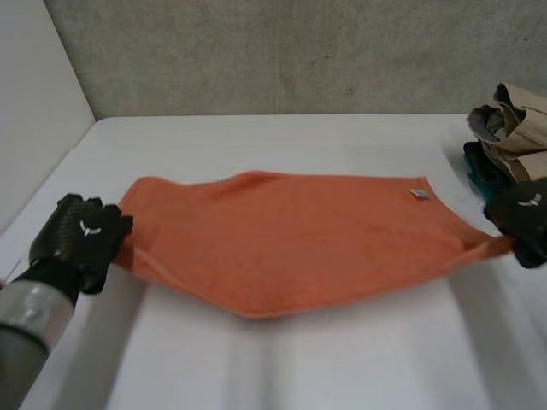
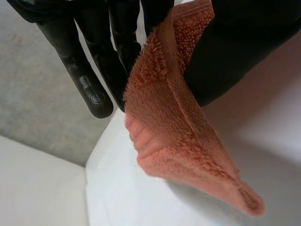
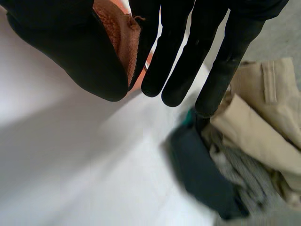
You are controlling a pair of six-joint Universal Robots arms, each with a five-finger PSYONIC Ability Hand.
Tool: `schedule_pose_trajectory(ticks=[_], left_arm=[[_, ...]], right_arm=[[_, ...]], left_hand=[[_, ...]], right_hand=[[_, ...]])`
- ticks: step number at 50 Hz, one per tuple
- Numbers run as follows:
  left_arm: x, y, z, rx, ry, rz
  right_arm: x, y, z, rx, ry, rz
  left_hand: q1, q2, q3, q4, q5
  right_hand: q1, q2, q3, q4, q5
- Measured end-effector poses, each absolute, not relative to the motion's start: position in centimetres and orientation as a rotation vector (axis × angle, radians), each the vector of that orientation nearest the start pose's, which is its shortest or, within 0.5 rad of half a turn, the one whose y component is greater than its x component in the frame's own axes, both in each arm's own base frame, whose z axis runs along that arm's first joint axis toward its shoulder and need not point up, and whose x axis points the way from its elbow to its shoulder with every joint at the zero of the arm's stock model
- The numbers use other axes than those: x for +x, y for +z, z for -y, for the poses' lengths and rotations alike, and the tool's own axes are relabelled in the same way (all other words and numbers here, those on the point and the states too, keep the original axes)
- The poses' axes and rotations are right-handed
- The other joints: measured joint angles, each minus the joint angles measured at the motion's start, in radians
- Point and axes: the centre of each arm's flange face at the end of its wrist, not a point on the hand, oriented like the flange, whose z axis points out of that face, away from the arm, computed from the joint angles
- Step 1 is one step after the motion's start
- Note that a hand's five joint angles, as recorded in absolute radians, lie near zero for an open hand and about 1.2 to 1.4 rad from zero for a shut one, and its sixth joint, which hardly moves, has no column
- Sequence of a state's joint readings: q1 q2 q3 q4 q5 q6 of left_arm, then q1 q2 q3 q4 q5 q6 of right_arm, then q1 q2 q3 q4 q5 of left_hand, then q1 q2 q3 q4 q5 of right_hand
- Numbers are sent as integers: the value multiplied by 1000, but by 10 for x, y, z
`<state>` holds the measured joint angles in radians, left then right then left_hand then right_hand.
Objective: Fold the laundry.
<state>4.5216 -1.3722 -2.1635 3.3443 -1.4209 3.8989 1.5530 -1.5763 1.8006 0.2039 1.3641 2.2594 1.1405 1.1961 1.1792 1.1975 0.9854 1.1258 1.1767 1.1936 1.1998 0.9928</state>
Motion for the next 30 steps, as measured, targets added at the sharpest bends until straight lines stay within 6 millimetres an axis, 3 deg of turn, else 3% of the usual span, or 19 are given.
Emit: schedule_pose_trajectory(ticks=[7,10,15,21,23,26,29,30], left_arm=[[-180,212,156,1283,-1762,-2096],[-180,209,158,1309,-1762,-2120],[-183,198,181,1330,-1782,-2115],[-189,188,234,1313,-1839,-2037],[-193,191,267,1288,-1882,-1971],[-196,206,304,1241,-1946,-1865],[-201,237,339,1172,-2033,-1721],[-204,249,351,1144,-2066,-1665]], right_arm=[[136,233,239,-1595,-1634,-2644],[135,228,242,-1589,-1610,-2653],[138,212,264,-1516,-1620,-2668],[153,201,304,-1437,-1755,-2669],[163,207,324,-1417,-1872,-2645],[177,231,352,-1355,-2111,-2564],[187,267,374,-1235,-2370,-2439],[192,292,384,-1132,-2527,-2340]], left_hand=[[0,2,7,0,0],[0,2,7,0,0],[0,2,7,1,0],[0,2,14,4,0],[0,2,14,4,0],[0,2,14,4,0],[0,2,14,4,0],[0,2,14,5,0]], right_hand=[[0,0,0,0,0],[0,0,0,0,0],[0,0,0,0,0],[0,0,0,0,0],[0,0,0,0,0],[0,1,1,0,0],[0,1,1,0,0],[0,1,1,0,0]])
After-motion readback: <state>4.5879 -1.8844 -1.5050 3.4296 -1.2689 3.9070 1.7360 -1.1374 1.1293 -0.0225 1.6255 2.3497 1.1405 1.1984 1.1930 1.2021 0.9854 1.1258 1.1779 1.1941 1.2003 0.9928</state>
